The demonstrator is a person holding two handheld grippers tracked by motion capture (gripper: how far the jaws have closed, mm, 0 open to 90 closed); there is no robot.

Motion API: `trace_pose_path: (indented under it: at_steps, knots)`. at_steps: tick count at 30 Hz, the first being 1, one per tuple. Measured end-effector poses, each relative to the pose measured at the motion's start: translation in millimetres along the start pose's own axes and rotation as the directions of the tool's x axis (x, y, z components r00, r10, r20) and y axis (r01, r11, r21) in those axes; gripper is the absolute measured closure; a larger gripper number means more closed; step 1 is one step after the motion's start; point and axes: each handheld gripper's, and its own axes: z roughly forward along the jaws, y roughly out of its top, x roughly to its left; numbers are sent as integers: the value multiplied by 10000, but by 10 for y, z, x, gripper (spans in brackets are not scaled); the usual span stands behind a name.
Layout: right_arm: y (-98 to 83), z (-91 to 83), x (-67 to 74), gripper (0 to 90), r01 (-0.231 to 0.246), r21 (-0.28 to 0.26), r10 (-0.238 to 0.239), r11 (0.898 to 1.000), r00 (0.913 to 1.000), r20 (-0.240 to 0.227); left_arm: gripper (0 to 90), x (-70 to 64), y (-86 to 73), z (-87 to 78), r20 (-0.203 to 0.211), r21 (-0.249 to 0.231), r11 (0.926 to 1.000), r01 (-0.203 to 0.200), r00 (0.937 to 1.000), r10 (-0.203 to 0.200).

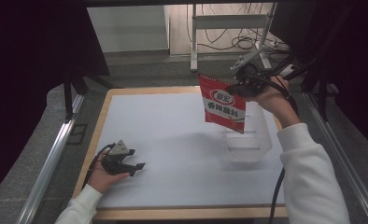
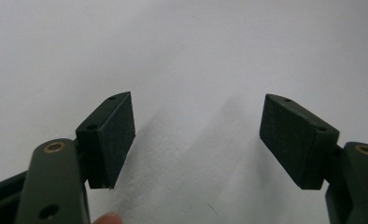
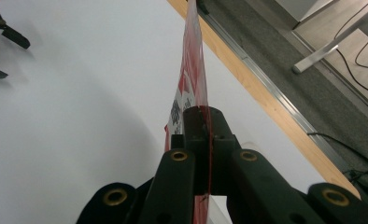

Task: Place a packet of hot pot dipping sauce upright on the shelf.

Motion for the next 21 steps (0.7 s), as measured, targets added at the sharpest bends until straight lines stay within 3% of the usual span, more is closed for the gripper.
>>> trace_pose_path:
  at_steps: [21]
  knots:
    - [-352, -316, -270, 892, -509, -129, 514, 9986, 9977, 437, 265, -5, 1, 9, -64, 31, 10000, -1, 10000, 2]
